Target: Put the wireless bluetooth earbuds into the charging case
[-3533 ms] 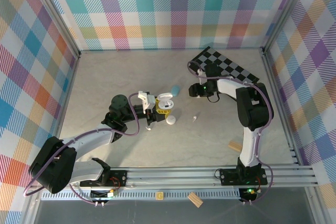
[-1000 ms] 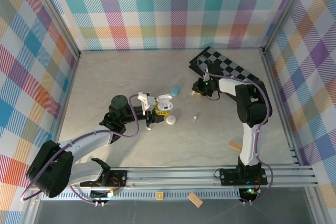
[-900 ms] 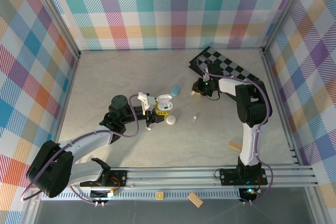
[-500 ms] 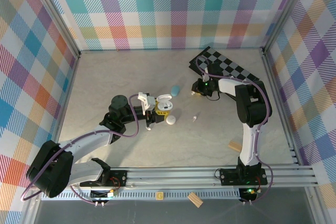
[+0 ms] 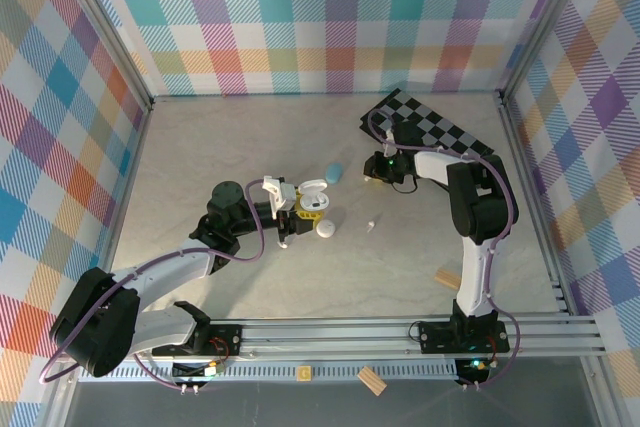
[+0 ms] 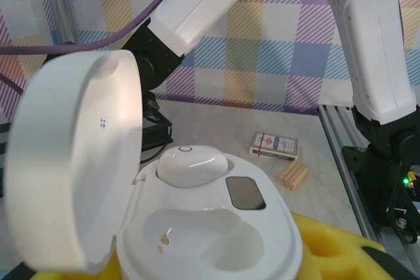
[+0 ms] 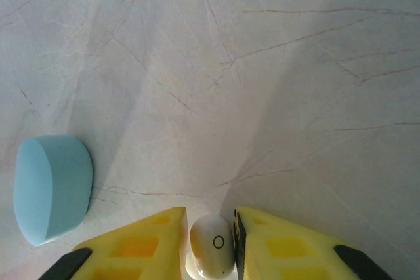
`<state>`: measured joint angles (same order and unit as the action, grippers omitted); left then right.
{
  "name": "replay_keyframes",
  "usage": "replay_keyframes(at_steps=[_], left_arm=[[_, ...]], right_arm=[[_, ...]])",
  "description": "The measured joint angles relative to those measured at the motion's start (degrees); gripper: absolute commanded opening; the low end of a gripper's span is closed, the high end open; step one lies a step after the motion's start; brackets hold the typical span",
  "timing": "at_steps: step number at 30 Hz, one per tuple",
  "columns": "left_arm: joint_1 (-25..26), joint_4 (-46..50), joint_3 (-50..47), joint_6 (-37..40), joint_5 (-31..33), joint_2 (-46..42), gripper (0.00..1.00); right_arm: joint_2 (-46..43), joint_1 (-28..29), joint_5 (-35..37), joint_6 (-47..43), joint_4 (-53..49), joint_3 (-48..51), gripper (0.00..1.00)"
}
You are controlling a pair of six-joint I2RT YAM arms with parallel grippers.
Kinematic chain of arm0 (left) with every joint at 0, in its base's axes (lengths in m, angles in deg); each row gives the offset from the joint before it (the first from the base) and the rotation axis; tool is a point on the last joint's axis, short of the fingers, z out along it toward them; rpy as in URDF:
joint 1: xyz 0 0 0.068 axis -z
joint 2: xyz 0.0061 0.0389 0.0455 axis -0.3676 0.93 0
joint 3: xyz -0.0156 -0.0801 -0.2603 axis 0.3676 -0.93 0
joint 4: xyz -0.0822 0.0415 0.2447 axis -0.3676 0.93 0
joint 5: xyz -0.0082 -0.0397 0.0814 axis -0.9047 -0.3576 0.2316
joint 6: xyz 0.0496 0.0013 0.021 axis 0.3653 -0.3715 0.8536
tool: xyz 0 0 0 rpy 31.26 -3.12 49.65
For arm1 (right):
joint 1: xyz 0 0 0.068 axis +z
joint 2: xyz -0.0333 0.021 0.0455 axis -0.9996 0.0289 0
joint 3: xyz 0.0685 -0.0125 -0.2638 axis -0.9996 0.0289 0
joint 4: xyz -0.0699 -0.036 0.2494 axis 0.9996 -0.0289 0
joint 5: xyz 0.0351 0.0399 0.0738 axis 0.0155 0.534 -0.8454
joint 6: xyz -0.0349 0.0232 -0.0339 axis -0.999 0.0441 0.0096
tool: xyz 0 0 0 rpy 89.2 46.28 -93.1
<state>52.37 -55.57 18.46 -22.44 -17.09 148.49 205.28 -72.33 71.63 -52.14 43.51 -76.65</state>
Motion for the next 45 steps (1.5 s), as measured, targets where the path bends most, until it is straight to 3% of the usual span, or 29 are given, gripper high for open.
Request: replay_keyframes(at_steps=[8, 16, 27, 35, 45], left_arm=[[0.00, 0.00, 0.00, 0.00, -0.02, 0.00, 0.25], [0.00, 0.00, 0.00, 0.42, 0.87, 0.00, 0.25], [0.00, -1.79, 0.13, 2.12, 6.69, 5.38, 0.26], [0.00, -6.82, 2.47, 2.75, 10.73, 13.20, 0.25], [0.02, -11.32, 4.57, 2.99, 12.48, 19.17, 0.25]], right_arm=[[-0.83, 1.09, 0.87, -1.90, -1.36, 0.33, 0.18], [-3.72, 2.01, 2.69, -2.32, -4.61, 1.90, 0.17], [-21.27, 2.34, 3.45, -2.32, -8.96, 6.58, 0.18], [-34.47, 6.34, 3.41, -2.29, -13.33, 7.65, 0.19], [-37.77, 13.79, 3.65, -2.23, -18.03, 4.31, 0.20]])
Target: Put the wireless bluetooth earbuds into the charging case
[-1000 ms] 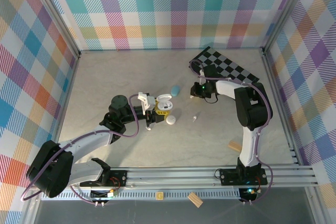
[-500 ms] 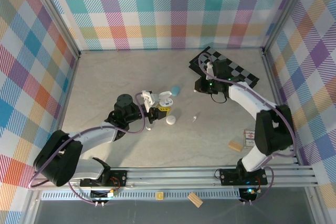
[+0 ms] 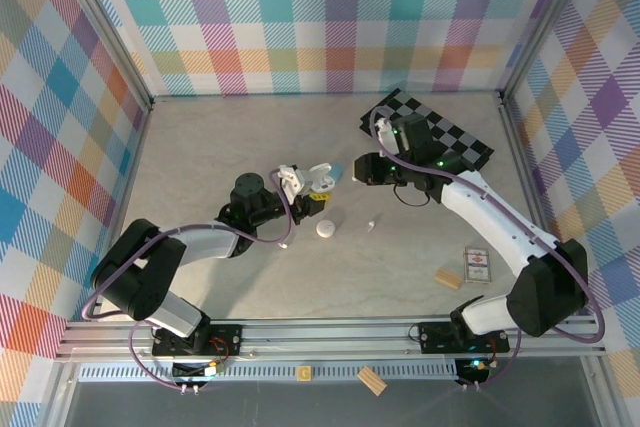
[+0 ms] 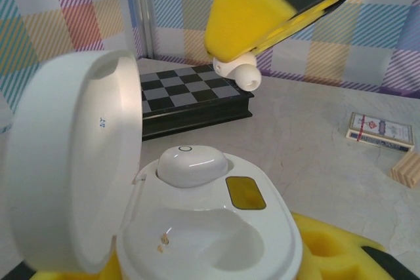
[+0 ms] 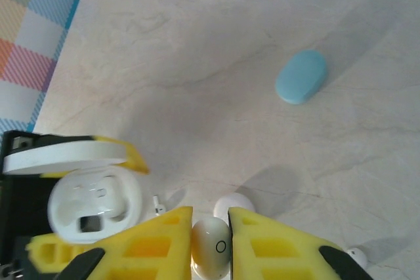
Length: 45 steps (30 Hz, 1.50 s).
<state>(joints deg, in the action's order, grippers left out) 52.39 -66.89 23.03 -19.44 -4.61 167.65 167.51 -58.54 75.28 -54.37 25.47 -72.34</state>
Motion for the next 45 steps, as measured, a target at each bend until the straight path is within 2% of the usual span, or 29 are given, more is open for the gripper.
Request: replay_keyframes(at_steps=[17, 45], left_arm=[[0.15, -2.43, 0.70, 0.00, 0.42, 0.42, 0.25], [0.20, -2.43, 0.70, 0.00, 1.44, 0.42, 0.25]], right_arm=[[5.95, 8.13, -0.26, 0.15, 0.50, -7.72, 0.20], [9.14, 10.43, 0.66, 0.07, 1.31, -9.68, 0.21]])
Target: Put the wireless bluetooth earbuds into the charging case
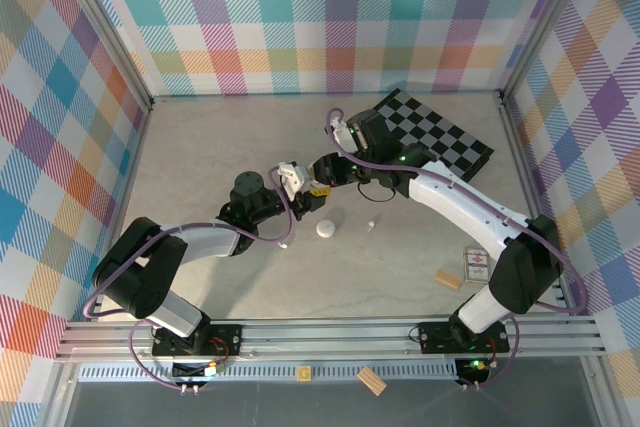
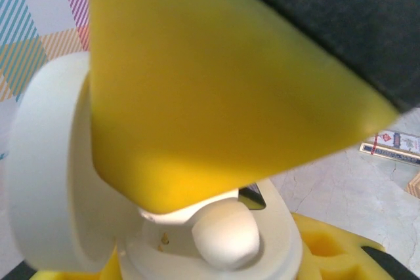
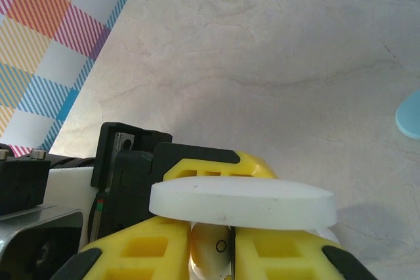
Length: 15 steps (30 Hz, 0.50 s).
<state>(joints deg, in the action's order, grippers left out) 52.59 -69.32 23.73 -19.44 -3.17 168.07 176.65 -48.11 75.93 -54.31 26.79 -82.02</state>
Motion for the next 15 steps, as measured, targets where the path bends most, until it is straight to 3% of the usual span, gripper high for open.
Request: replay_keyframes(at_steps=[6, 10, 15], left_arm=[[0.00, 0.02, 0.00, 0.00, 0.00, 0.00, 0.25], [0.00, 0.07, 0.00, 0.00, 0.02, 0.00, 0.25], [0.00, 0.02, 0.00, 0.00, 0.00, 0.00, 0.25]], right_arm=[[0.00, 0.00, 0.59, -0.15, 0.00, 0.00, 0.22], [-0.04, 0.22, 0.72, -0.35, -0.07, 0.00, 0.30], [-0.50, 0.48, 1.27, -0.81, -0.24, 0.00, 0.32]])
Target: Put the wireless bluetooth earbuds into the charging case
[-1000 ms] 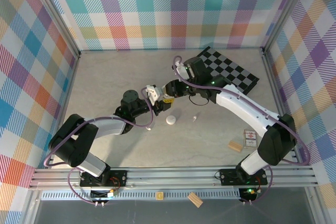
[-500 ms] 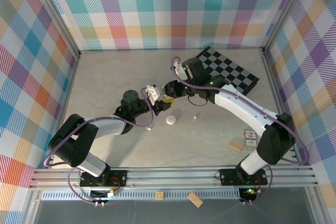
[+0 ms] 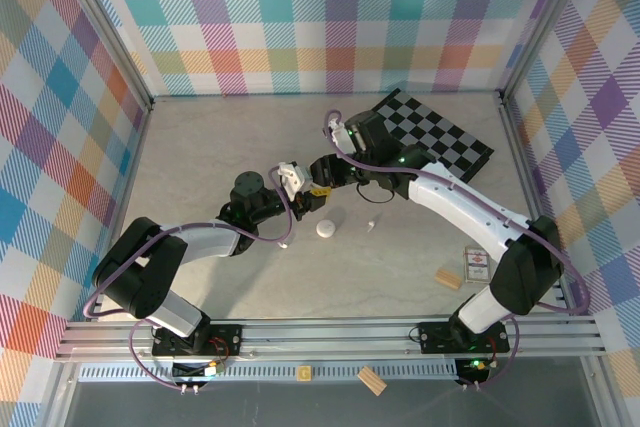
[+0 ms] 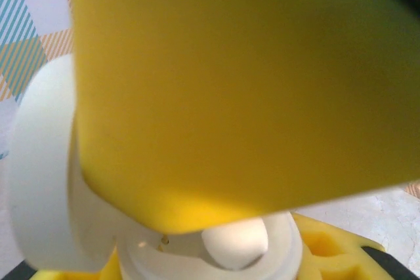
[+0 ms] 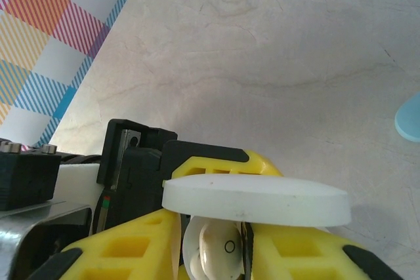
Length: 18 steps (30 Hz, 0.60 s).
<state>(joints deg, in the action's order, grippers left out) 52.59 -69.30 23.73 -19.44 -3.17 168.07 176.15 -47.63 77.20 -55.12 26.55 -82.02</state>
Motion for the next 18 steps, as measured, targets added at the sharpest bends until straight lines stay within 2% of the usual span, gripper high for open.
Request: replay_keyframes(at_steps=[11, 18], left_arm=[[0.00, -0.07, 0.00, 0.00, 0.00, -0.02, 0.26], [0.00, -0.04, 0.00, 0.00, 0.00, -0.07, 0.26]], right_arm=[[-1.27, -0.02, 0.81, -0.42, -1.44, 0.02, 0.26], [-2.12, -0.02, -1.09, -0.39, -1.51, 0.04, 0.23]])
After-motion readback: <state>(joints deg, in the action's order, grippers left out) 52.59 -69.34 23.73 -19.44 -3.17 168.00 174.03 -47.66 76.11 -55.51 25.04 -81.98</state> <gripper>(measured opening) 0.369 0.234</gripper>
